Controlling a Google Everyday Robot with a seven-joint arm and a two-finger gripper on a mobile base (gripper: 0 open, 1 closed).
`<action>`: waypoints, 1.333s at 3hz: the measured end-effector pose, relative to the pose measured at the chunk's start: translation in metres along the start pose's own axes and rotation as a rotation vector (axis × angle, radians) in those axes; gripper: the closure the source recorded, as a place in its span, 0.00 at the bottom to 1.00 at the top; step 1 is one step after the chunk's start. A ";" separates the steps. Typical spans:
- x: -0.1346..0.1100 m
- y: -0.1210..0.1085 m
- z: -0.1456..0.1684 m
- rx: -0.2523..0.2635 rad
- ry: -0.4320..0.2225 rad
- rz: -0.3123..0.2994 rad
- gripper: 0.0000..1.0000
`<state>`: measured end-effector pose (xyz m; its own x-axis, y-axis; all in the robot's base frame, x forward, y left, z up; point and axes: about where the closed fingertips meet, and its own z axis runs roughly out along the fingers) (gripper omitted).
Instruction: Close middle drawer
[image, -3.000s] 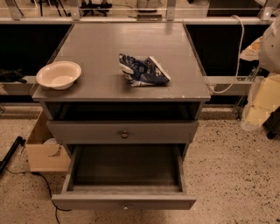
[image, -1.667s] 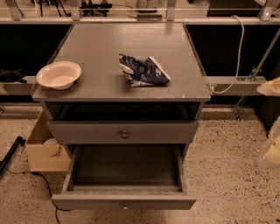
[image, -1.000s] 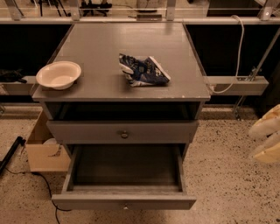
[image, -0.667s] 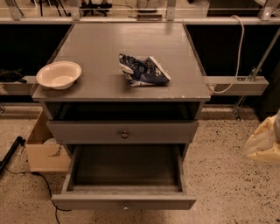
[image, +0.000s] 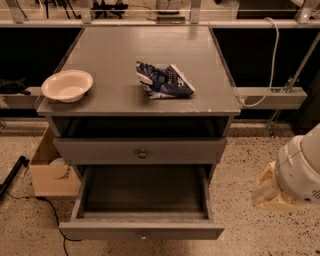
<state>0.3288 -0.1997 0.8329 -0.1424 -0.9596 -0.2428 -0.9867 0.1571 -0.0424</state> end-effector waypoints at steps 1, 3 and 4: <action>0.000 0.001 0.001 -0.003 0.001 0.000 1.00; -0.017 0.031 0.085 -0.177 -0.070 0.016 1.00; -0.026 0.045 0.117 -0.235 -0.091 0.012 1.00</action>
Offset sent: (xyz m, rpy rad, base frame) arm -0.0073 0.0166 -0.0474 0.0614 0.1111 0.0006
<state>0.2972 -0.1405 0.7239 -0.1570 -0.9313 -0.3286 -0.9776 0.0995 0.1852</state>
